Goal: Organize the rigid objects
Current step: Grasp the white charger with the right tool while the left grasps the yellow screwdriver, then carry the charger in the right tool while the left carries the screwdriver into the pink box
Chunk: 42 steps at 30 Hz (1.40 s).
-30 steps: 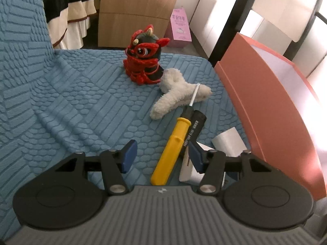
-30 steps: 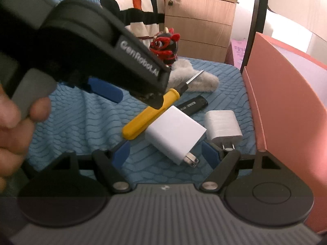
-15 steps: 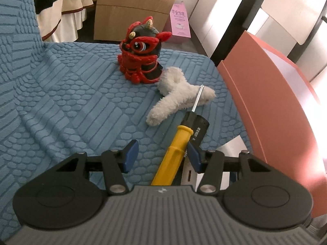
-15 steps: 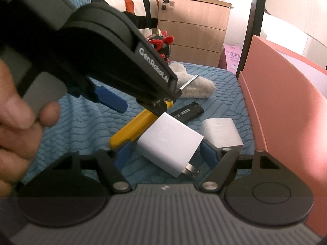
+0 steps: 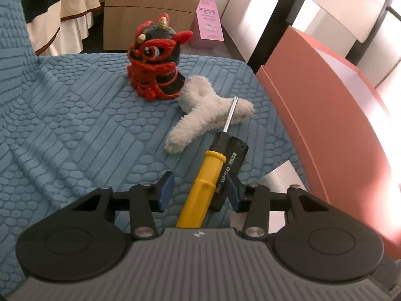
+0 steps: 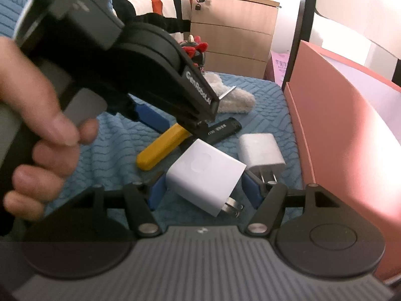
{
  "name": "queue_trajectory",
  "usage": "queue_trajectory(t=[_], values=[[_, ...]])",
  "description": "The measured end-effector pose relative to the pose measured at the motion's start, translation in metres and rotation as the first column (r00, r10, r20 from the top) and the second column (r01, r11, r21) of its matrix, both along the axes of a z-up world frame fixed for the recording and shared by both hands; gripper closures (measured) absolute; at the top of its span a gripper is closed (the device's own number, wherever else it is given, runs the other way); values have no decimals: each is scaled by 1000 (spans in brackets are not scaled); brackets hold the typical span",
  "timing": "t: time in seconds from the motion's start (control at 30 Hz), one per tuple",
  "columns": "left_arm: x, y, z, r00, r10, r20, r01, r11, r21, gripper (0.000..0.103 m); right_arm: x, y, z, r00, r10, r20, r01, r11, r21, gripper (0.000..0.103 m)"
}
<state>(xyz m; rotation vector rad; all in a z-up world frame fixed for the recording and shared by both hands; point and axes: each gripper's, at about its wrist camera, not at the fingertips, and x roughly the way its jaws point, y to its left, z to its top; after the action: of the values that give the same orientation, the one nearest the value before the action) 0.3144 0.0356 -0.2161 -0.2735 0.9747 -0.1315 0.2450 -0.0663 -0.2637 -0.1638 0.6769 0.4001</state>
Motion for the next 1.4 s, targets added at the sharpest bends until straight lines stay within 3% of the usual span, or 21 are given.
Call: queue_trajectory(t=[0.23,0.43,0.63,0.9,1.17,1.4], values=[[-2,-9,-1,999,-18,26,17,999,30,56,0,-8,-1,1000,-21,-17,21,1000,7,35],[-11,-7,-1,999,32,14,-32,999,-17,76,0,-10,-3,999,-28,-20,28,1000,-3,35],[-26,2,1,995,93,-21,-94,994,-50,80,0,-16,0,999,-26,-29,26,1000,11,36],[-48,9,12,988,146,-45,-147,989,-30,81,5,-20,6,999,-21,-50,23,999,39,36],[-63,9,42,989,145,1,-145,989,4,82,-5,-20,27,1000,16,-8,-16,1000,11,37],[-74,14,56,985,171,21,-170,985,-29,82,-12,-26,48,999,34,-14,-33,999,30,37]])
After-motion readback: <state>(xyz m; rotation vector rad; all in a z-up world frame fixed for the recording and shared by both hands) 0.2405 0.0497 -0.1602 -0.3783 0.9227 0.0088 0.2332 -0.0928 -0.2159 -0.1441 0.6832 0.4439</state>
